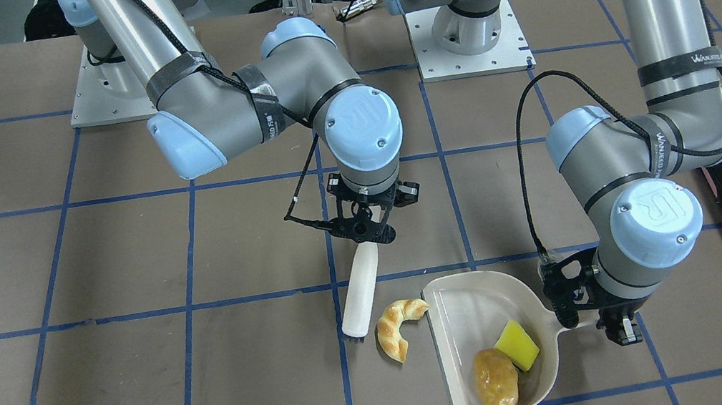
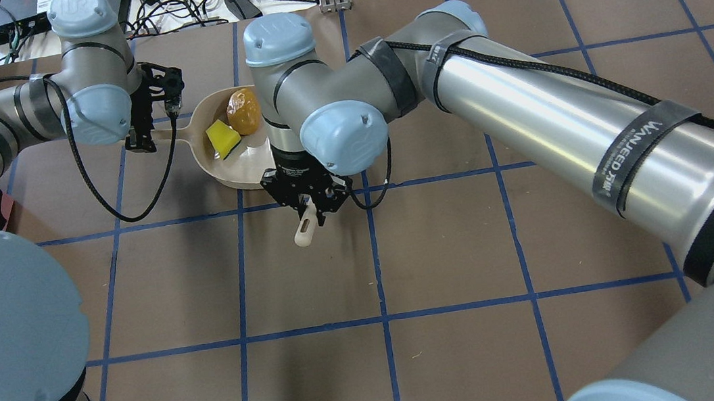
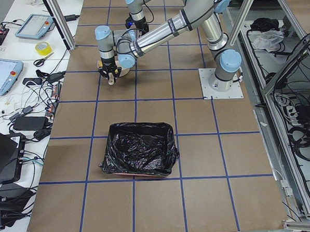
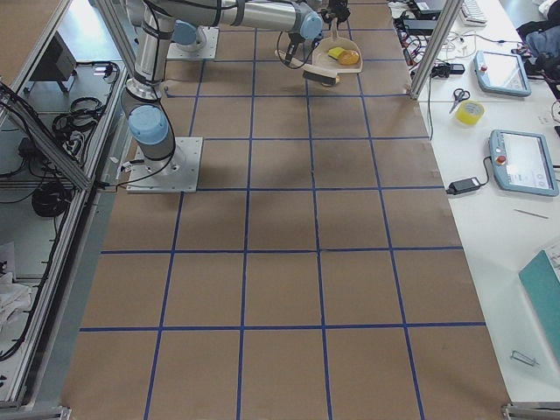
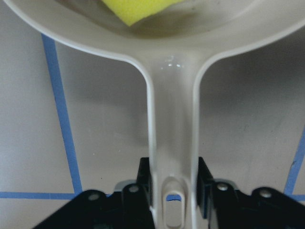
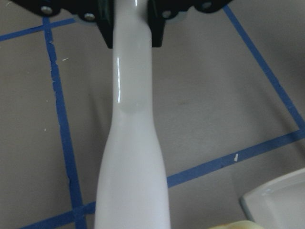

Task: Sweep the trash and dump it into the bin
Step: 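Sweep again with the brush toward the dustpan to push remaining trash in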

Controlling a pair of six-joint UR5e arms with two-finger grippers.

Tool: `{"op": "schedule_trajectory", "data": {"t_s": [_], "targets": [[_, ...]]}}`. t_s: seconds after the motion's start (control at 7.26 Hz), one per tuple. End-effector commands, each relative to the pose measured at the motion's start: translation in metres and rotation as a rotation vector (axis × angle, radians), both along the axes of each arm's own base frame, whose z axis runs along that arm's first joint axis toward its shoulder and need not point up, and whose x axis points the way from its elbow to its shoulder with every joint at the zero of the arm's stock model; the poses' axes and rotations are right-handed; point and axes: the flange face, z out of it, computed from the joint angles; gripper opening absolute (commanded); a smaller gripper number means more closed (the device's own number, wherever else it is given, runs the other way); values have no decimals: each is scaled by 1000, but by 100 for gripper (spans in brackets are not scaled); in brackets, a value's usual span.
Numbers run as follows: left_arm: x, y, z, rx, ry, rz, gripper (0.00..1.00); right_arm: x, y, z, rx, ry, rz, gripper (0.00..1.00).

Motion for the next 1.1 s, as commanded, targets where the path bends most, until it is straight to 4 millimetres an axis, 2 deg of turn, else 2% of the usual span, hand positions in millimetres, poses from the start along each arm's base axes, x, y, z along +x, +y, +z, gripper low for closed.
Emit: {"op": "schedule_trajectory", "data": {"t_s": [0.0,0.41,0.69,0.96], "targets": [[0,0,0,0,-3,1,4,-3,13,-19,16,13,-71,0],[0,0,0,1,-1,1,4,11,13,-20,-22,-14,-66,0],[0,0,0,1,0,1,4,25,-11,-32,-49,-31,-61,0],[0,0,0,1,0,1,4,35,-28,-32,-69,-48,-50,0]]}}
